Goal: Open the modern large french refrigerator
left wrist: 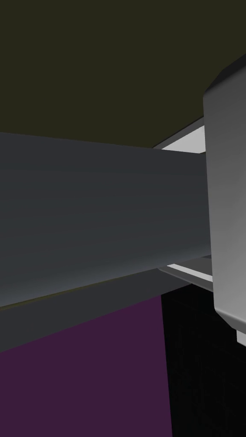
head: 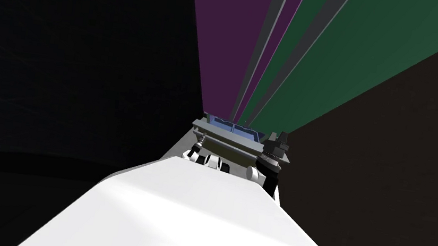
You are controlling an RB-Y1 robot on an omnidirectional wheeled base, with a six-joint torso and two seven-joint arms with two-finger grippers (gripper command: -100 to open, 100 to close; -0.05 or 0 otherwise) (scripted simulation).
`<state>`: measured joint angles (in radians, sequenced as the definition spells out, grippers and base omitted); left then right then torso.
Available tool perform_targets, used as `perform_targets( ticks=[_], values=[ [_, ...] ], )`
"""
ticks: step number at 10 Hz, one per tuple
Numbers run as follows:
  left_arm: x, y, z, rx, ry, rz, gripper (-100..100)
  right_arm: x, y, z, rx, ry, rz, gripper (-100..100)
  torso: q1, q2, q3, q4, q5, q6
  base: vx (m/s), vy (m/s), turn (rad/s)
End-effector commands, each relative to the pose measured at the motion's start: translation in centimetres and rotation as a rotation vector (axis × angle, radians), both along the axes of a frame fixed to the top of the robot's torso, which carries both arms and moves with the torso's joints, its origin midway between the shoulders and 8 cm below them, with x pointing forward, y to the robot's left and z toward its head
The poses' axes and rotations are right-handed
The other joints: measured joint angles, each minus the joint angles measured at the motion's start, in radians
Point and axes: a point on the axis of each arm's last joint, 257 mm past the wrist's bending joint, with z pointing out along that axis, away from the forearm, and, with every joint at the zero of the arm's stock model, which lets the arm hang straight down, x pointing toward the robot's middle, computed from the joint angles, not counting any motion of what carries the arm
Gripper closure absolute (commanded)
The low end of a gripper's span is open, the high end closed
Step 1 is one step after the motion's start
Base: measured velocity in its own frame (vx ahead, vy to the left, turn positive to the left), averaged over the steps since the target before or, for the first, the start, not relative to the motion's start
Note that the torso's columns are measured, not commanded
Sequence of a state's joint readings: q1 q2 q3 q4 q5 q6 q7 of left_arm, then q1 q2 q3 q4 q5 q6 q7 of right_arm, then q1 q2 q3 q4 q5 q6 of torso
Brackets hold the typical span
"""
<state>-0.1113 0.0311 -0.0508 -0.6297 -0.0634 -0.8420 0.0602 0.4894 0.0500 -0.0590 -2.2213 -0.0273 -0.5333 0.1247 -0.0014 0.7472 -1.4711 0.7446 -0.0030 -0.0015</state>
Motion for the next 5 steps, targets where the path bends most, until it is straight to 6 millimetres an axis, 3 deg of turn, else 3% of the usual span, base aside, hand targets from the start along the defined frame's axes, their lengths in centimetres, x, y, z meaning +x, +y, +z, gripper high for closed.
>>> perform_targets(
  ticks=[1,2,3,5],
  values=[
    [-0.2,0.0,0.0,0.001,0.001,-0.001,100,0.0,0.0,0.0,0.000,0.000,0.000,0,-0.002,-0.002,-0.002,0.002,-0.001,0.001,-0.092,0.007,0.005],
    [1.4,-0.3,0.5,0.000,0.014,-0.003,-100,0.0,0.0,0.0,0.000,0.000,0.000,0,-0.003,-0.009,-0.005,0.000,-0.001,0.002,-0.080,0.014,0.026],
    [1.4,-0.3,0.5,0.000,0.014,-0.003,-100,0.0,0.0,0.0,0.000,0.000,0.000,0,-0.001,-0.011,-0.006,-0.003,0.001,0.002,-0.085,0.008,0.008],
    [3.3,-0.6,1.5,-0.001,0.014,-0.006,-100,0.0,0.0,0.0,0.000,0.000,0.000,0,0.001,-0.010,-0.006,-0.006,0.003,0.001,-0.067,0.006,0.012]
  ],
)
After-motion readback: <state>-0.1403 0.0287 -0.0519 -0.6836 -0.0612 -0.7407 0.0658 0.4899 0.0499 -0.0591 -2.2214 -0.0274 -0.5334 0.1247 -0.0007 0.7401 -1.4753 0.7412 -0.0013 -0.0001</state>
